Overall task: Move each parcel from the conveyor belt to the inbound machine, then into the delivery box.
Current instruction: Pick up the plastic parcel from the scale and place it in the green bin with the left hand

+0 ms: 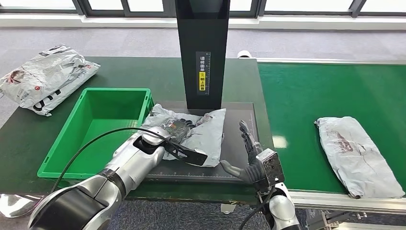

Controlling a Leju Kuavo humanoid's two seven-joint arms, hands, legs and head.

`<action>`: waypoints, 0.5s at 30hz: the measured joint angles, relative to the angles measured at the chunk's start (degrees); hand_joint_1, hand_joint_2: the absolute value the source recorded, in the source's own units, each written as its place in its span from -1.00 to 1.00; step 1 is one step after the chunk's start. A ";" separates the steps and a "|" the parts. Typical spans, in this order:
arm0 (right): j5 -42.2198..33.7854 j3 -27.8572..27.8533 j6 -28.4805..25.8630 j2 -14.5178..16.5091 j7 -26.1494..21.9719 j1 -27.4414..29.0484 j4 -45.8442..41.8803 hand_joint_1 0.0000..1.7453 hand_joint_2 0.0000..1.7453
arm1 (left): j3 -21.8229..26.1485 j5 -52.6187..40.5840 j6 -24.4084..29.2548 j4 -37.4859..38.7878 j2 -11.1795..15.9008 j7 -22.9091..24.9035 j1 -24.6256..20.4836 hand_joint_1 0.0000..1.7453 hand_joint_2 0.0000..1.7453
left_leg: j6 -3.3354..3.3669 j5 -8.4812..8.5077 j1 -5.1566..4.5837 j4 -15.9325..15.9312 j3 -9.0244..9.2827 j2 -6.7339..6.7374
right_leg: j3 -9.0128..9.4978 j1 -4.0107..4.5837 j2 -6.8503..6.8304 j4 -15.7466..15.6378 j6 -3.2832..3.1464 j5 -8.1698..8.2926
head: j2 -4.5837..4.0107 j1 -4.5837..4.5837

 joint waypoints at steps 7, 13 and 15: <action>-0.40 0.00 -0.37 -0.02 -0.04 0.09 0.00 -1.00 1.00 | -0.81 0.28 0.60 0.42 -0.68 -0.29 -0.95 1.00 1.00 | -0.01 -0.03 0.00 0.01 0.32 -0.11 | 0.24 -0.01 -0.10 0.01 -0.01 -0.02 | 0.00 0.00; -0.55 0.00 -0.67 -0.02 -0.04 -0.28 0.01 -1.00 1.00 | -0.91 0.55 2.21 0.43 -0.85 -0.16 -1.03 1.00 1.00 | -0.03 -0.05 0.00 0.01 0.28 -0.11 | 0.18 0.00 -0.10 0.01 -0.03 -0.04 | 0.00 0.00; -0.63 0.00 -1.02 -0.02 -0.05 -0.48 0.02 -1.00 1.00 | -0.93 0.57 2.92 0.45 -0.90 0.31 -1.03 1.00 1.00 | -0.03 -0.05 0.00 0.01 0.27 -0.11 | 0.15 0.01 -0.10 0.01 -0.04 -0.05 | 0.00 0.00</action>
